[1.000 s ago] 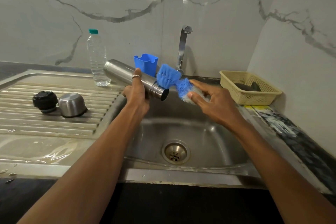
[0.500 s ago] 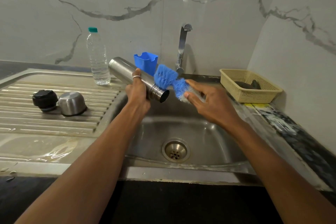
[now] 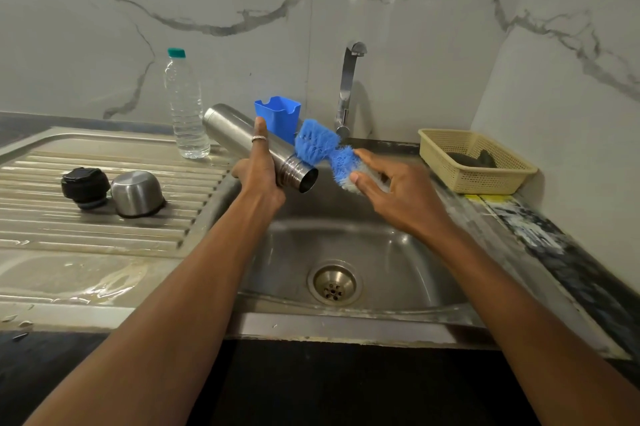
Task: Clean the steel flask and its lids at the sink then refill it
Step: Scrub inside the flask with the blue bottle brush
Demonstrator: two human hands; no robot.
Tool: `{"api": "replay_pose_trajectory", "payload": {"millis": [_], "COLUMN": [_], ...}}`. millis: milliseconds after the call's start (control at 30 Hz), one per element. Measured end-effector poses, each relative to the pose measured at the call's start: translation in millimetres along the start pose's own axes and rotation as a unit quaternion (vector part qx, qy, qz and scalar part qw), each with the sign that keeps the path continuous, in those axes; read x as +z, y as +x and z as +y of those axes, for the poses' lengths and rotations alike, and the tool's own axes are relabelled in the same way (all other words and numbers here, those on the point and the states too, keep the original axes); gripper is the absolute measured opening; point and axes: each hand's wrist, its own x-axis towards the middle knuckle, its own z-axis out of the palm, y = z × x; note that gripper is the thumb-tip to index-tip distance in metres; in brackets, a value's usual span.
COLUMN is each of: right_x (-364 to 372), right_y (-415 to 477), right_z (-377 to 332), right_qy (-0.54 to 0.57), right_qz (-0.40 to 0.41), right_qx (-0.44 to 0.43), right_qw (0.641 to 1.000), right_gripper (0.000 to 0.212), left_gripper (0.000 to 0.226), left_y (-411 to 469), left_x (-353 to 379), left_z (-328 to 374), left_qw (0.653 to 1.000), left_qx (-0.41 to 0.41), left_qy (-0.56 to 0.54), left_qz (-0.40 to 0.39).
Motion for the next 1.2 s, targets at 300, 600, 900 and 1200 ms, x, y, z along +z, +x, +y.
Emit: {"api": "replay_pose_trajectory", "payload": {"millis": [300, 600, 900, 1200], "right_x": [-3.6, -2.2, -0.5, 2.1], "right_y": [-0.1, 0.6, 0.5, 1.0], "right_z": [3.7, -2.4, 2.3, 5.2], "right_qy": [-0.002, -0.005, 0.006, -0.01], "right_qz": [-0.015, -0.007, -0.01, -0.006], "right_qx": [0.005, -0.006, -0.001, 0.015], "right_qw": [1.0, 1.0, 1.0, 1.0], "right_gripper": [0.052, 0.052, 0.052, 0.051], "left_gripper": [0.059, 0.049, 0.062, 0.063], "left_y": [6.0, 6.7, 7.8, 3.6], "left_x": [-2.3, -1.2, -5.1, -3.5], "left_z": [-0.9, -2.0, -0.5, -2.2], "left_qw": [0.999, 1.0, 0.999, 1.0], "left_qx": [-0.017, -0.014, -0.013, -0.007], "left_qy": [-0.033, -0.005, -0.039, -0.01], "left_qz": [-0.016, -0.003, -0.003, -0.009]}}
